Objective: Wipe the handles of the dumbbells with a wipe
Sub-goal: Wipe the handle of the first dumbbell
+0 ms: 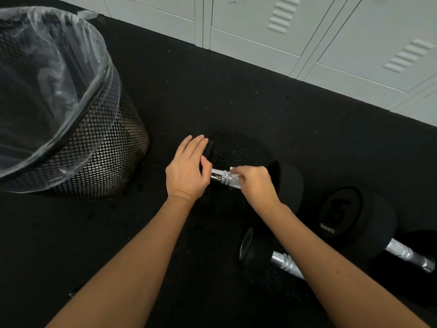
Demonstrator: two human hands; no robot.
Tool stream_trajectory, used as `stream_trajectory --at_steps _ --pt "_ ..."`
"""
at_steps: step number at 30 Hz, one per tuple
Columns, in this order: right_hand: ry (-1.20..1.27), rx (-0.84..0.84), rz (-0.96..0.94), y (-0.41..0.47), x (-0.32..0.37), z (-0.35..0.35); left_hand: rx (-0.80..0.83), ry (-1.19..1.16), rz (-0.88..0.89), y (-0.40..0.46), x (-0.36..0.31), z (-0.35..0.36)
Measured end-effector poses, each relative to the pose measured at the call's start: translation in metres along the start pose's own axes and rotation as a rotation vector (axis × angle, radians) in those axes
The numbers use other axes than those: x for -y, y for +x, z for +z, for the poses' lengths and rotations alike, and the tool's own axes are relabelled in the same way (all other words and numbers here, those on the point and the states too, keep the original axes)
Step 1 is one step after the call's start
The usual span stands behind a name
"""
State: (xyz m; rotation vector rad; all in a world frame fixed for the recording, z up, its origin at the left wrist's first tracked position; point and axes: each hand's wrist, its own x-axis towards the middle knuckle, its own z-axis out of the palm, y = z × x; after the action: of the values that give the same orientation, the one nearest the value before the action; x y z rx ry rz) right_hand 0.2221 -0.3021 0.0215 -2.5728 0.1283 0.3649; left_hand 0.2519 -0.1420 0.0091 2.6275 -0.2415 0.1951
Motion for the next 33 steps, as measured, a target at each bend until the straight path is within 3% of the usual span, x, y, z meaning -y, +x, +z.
stream_trajectory --at_steps 3,9,14,20,25,29,33 --pt "-0.049 -0.002 -0.086 -0.008 -0.006 -0.002 -0.004 0.015 0.008 0.000 0.000 0.000" --pt "-0.020 -0.060 -0.043 0.004 0.020 0.006 0.003 0.027 0.008 0.000 0.000 0.000" --pt "0.010 0.008 -0.111 -0.005 0.013 0.001 0.010 0.032 -0.001 0.000 0.000 0.000" --pt "-0.091 0.047 0.038 0.010 0.016 -0.002 0.015 0.048 0.005 0.000 0.000 0.000" --pt "-0.020 0.088 -0.107 0.016 0.024 -0.001 0.003 0.039 0.009 -0.001 -0.001 0.000" --pt "-0.032 0.166 0.010 0.032 0.027 -0.003 0.002 0.040 0.009 0.000 -0.001 -0.001" --pt "-0.039 0.116 -0.126 0.030 0.041 0.002 0.006 0.048 0.011 -0.001 -0.001 -0.001"
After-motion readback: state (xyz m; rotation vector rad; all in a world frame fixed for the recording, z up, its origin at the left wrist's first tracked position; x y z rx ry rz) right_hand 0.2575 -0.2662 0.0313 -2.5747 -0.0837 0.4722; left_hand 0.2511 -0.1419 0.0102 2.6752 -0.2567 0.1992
